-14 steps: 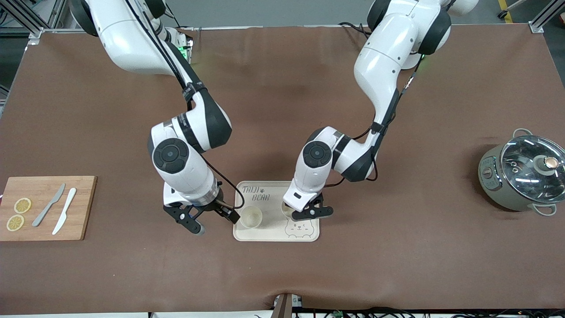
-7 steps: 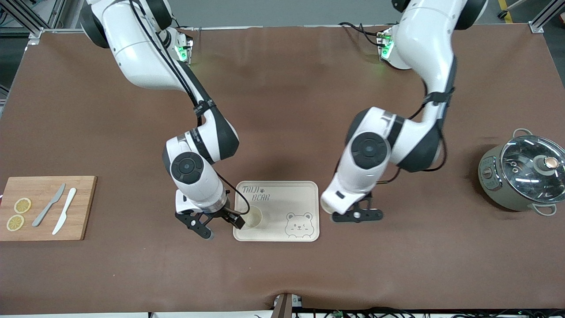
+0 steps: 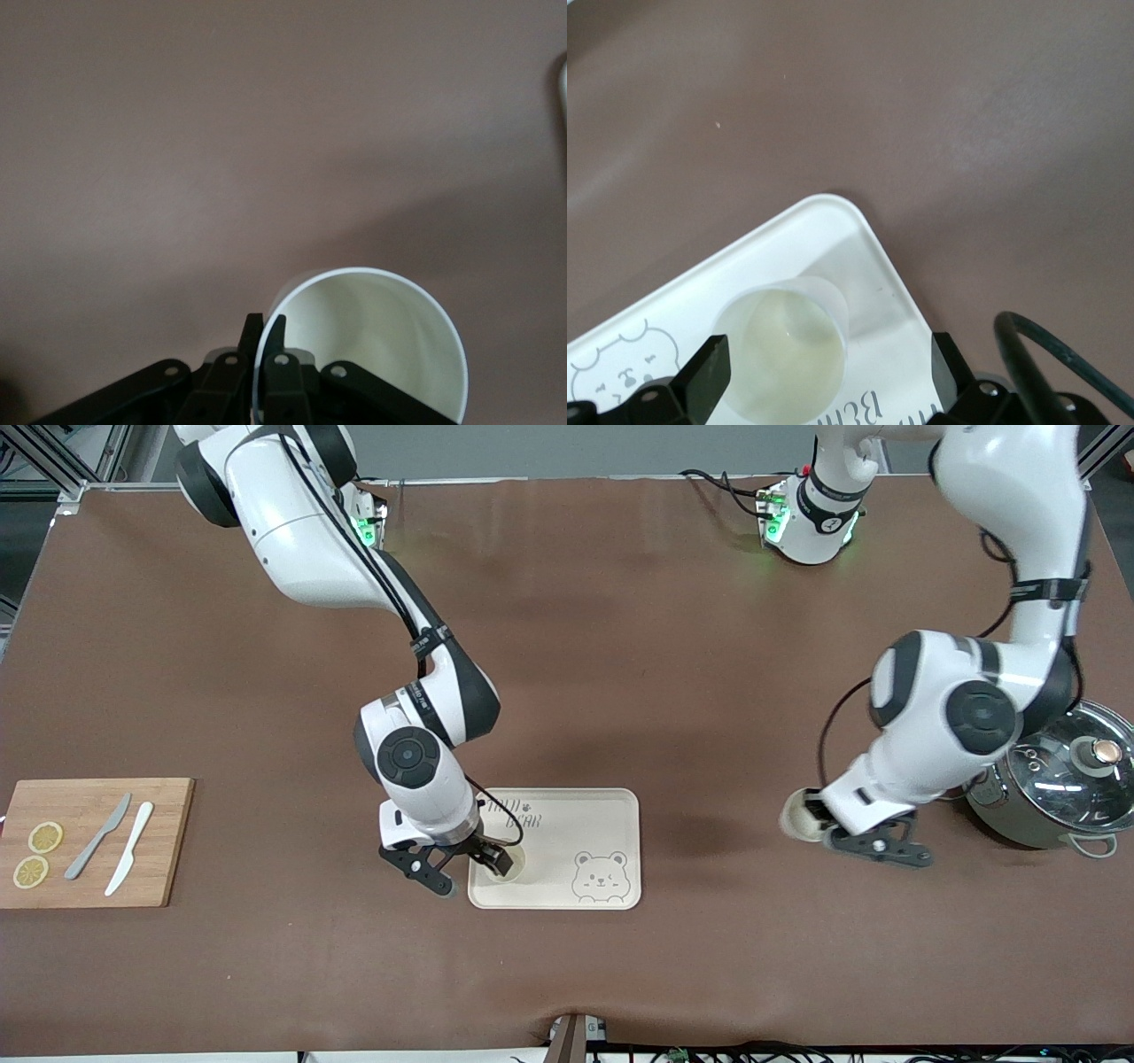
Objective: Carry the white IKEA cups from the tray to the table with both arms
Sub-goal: 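Lift the cup with the left gripper while the right gripper grasps the other cup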
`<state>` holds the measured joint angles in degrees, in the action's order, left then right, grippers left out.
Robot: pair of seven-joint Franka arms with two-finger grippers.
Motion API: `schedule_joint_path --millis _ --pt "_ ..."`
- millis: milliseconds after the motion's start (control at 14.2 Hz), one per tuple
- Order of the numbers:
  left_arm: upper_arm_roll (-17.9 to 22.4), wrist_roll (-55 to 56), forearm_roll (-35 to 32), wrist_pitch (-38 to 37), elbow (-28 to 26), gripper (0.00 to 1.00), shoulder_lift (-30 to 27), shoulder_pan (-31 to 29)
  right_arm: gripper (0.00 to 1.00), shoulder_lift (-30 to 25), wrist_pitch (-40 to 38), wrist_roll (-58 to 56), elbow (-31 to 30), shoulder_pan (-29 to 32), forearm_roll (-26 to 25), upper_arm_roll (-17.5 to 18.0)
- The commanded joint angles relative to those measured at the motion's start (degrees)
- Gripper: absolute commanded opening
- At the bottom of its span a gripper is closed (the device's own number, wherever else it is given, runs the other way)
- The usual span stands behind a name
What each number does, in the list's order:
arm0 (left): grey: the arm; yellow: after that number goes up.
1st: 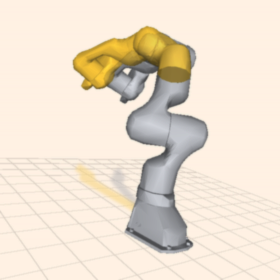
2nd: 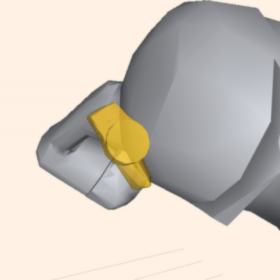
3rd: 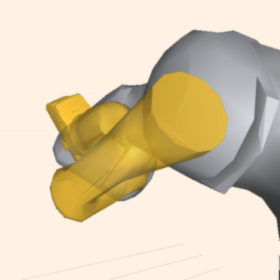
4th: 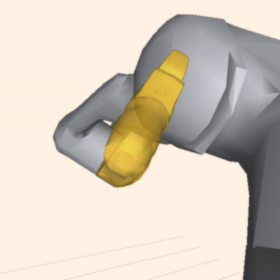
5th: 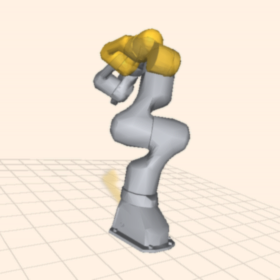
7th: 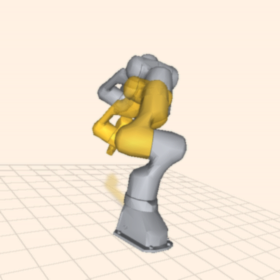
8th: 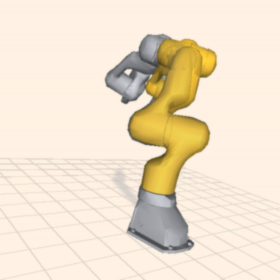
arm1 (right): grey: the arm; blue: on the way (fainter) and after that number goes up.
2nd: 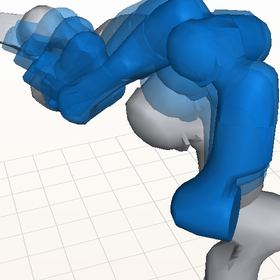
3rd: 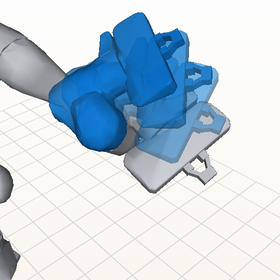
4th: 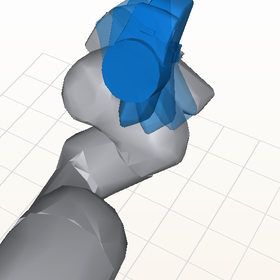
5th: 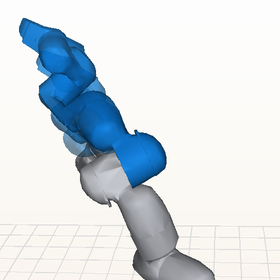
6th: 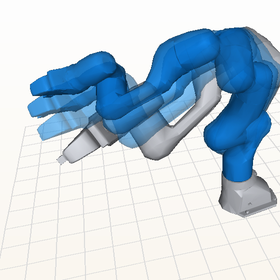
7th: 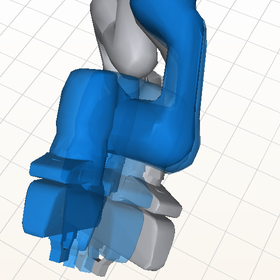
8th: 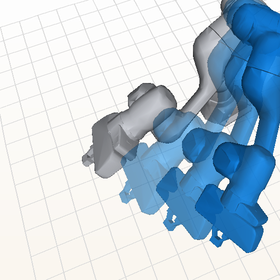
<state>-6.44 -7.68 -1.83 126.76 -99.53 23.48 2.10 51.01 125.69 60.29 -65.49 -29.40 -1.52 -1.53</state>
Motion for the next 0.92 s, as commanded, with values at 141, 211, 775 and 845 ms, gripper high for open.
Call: schedule_joint_path --millis 141,211,775,845 --pt "-1.91 -9.8 -0.28 6.11 -11.45 0.0 -4.05 -5.78 1.0 2.43 -0.27 1.32 0.98 -1.36 -3.4 -0.4" --pt "-1.91 -11.64 -0.28 8.3 -13.48 0.0 -4.32 -7.18 1.0 2.43 -0.19 1.41 0.63 -1.37 -3.4 -0.4" --pt "-2.0 -15.79 -0.01 17.28 -19.12 0.0 -1.69 -12.03 1.0 3.22 3.31 1.5 -0.77 -1.28 -3.48 -0.4" --pt "-2.0 -15.79 0.34 18.33 -19.03 0.0 -0.9 -12.12 1.0 3.22 5.33 1.41 -1.48 -1.19 -3.48 -0.49"
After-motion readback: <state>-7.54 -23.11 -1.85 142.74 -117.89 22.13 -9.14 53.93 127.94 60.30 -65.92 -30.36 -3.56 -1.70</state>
